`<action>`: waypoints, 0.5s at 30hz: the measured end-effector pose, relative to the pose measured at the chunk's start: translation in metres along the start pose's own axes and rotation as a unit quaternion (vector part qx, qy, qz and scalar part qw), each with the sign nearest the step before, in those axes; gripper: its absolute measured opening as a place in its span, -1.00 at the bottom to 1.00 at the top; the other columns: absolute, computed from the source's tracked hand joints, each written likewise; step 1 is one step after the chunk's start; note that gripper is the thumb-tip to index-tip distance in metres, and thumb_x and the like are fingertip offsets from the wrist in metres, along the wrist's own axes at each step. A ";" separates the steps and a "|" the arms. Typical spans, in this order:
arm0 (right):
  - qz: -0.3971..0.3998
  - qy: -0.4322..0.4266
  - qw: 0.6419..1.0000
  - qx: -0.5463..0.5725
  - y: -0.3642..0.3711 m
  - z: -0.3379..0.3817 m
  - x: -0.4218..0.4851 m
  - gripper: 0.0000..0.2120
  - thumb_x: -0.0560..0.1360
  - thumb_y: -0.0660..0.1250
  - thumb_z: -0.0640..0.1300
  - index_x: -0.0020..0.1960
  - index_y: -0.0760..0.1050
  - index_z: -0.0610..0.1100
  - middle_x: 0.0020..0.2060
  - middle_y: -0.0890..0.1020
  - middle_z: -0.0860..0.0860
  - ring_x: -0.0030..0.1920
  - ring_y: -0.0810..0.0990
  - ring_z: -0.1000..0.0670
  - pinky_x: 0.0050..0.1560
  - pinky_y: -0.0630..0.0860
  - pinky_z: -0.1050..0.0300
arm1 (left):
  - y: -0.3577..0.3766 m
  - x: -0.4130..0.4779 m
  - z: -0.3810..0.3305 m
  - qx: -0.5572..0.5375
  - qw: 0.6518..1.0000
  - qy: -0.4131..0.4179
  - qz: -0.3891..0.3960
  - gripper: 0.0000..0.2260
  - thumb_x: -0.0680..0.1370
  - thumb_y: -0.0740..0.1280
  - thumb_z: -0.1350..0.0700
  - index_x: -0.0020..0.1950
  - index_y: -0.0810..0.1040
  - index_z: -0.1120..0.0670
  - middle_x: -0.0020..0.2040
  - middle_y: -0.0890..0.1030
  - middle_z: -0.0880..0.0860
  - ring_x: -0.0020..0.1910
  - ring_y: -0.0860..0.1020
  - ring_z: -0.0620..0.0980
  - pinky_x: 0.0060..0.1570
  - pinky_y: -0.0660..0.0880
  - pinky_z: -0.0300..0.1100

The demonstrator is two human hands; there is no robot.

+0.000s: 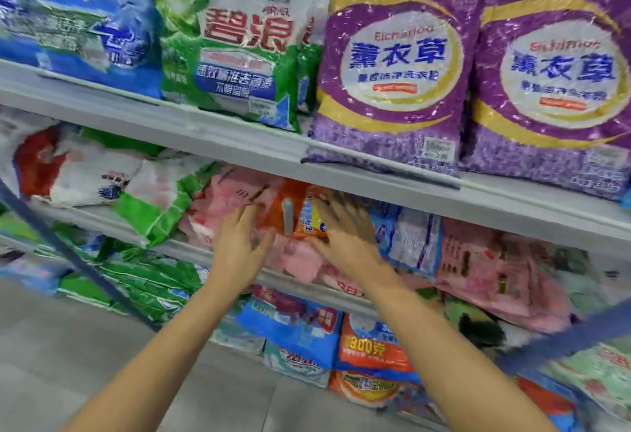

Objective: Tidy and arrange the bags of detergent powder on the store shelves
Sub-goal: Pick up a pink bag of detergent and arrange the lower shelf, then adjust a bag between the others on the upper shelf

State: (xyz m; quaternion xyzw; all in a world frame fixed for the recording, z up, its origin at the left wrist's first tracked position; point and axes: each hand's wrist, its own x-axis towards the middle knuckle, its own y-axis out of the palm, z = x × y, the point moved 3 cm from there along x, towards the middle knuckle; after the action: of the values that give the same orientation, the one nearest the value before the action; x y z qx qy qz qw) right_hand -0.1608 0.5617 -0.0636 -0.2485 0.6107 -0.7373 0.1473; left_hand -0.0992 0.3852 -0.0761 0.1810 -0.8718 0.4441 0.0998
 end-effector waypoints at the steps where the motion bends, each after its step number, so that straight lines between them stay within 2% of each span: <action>1: 0.007 0.000 1.000 -0.011 0.005 -0.001 0.007 -0.30 0.50 0.24 0.19 0.52 0.08 -0.01 0.51 0.16 -0.02 0.50 0.10 -0.09 0.45 0.00 -0.03 | -0.002 0.003 0.007 -0.006 1.000 0.001 0.002 -0.48 0.43 0.16 -0.11 0.13 0.50 0.29 0.02 0.54 0.26 0.01 0.52 0.27 0.00 0.47 0.13; 3: 0.020 0.007 0.999 -0.032 0.010 -0.007 0.018 -0.26 0.45 0.29 0.23 0.51 0.11 0.01 0.50 0.19 0.00 0.49 0.12 -0.08 0.44 0.06 -0.05 | -0.004 0.009 0.018 -0.019 1.000 0.001 0.007 -0.51 0.45 0.17 -0.12 0.13 0.49 0.25 0.03 0.54 0.21 0.02 0.51 0.23 0.01 0.46 0.13; 7: 0.004 -0.003 0.999 -0.054 0.008 -0.008 0.027 -0.35 0.45 0.27 0.21 0.47 0.24 -0.01 0.43 0.34 0.02 0.43 0.28 -0.10 0.36 0.23 -0.08 | -0.002 0.012 0.028 -0.020 1.000 0.009 0.004 -0.52 0.48 0.16 -0.12 0.17 0.50 0.23 -0.01 0.53 0.17 -0.01 0.49 0.18 0.00 0.44 0.09; 10: -0.016 0.011 0.999 -0.049 0.004 -0.005 0.027 -0.45 0.41 0.37 0.13 0.34 0.44 -0.06 0.26 0.54 -0.03 0.26 0.49 -0.16 0.18 0.42 -0.13 | 0.001 0.010 0.032 -0.037 0.999 0.010 0.013 -0.54 0.49 0.15 -0.12 0.18 0.50 0.20 -0.02 0.53 0.13 -0.02 0.48 0.15 0.01 0.42 0.08; 11: -0.029 0.020 0.999 -0.034 0.002 -0.006 0.026 -0.48 0.41 0.38 0.11 0.31 0.47 -0.07 0.22 0.57 -0.05 0.22 0.52 -0.17 0.15 0.44 -0.13 | 0.002 0.010 0.035 -0.042 0.999 0.008 0.017 -0.54 0.49 0.16 -0.12 0.19 0.50 0.19 -0.01 0.54 0.12 -0.01 0.48 0.14 0.02 0.42 0.09; 15: -0.031 0.067 0.997 0.023 -0.017 -0.012 0.016 -0.53 0.51 0.27 0.11 0.38 0.39 0.01 0.30 0.49 -0.05 0.31 0.41 -0.16 0.26 0.35 -0.02 | 0.003 0.013 0.042 -0.060 0.998 -0.003 0.031 -0.53 0.50 0.15 -0.15 0.20 0.50 0.18 0.04 0.57 0.11 0.03 0.50 0.14 0.08 0.43 0.13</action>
State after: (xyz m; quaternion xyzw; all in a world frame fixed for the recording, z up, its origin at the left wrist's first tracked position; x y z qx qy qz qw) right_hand -0.1791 0.5671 -0.0460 -0.2142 0.5941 -0.7703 0.0884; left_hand -0.1129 0.3503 -0.0985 0.1491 -0.9022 0.3936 0.0943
